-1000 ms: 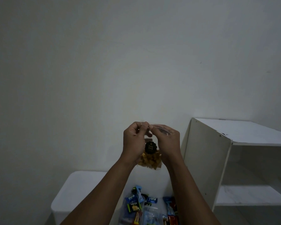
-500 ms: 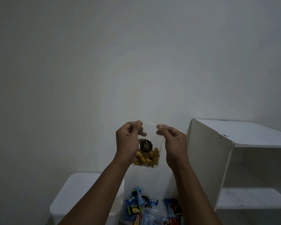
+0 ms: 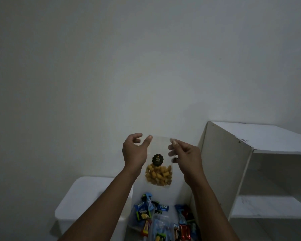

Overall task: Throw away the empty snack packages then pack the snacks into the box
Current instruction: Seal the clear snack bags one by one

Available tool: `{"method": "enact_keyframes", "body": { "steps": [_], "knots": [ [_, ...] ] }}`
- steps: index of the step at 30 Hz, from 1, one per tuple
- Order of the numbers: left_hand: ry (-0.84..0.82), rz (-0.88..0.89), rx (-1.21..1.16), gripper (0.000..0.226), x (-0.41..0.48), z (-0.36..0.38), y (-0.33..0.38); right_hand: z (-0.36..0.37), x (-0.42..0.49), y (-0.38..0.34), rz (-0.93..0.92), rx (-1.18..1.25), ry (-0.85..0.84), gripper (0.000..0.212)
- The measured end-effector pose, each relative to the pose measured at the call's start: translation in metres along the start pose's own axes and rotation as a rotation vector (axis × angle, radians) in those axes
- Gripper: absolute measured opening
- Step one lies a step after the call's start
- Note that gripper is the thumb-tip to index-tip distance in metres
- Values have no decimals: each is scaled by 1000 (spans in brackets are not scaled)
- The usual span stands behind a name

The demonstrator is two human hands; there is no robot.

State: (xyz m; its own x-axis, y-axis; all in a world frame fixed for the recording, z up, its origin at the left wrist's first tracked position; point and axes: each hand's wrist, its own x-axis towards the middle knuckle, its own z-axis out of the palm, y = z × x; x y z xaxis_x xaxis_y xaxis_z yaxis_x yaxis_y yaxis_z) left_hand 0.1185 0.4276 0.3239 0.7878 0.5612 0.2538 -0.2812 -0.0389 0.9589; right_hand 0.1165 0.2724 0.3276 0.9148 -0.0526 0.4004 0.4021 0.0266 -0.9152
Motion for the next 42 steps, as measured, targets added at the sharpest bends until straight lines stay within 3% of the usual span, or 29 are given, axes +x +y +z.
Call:
{"method": "enact_keyframes", "body": {
  "steps": [2,6,9,17,21,29,42],
  "knots": [
    [3,-59,42,38,-2,-3,-13,0,-6,15,8,-11,10,19],
    [-265,-359,-285,34,-14,-3,-15,4,-20,35,-19,-18,-137,19],
    [-254,-390,-397,27,-12,-6,-18,3,-26,43,-54,-11,-214,18],
    [-321,-377,-413,21,-7,-14,-21,5,-26,53,-19,54,-263,14],
    [-376,-282,-273,19,-7,-19,-19,5,-23,47,82,140,-269,15],
    [-478,-80,-6,24,-12,-21,-24,15,-7,23,135,-107,-322,32],
    [-410,-132,-86,24,-6,-24,-28,19,-9,34,140,-154,-294,21]
  ]
}}
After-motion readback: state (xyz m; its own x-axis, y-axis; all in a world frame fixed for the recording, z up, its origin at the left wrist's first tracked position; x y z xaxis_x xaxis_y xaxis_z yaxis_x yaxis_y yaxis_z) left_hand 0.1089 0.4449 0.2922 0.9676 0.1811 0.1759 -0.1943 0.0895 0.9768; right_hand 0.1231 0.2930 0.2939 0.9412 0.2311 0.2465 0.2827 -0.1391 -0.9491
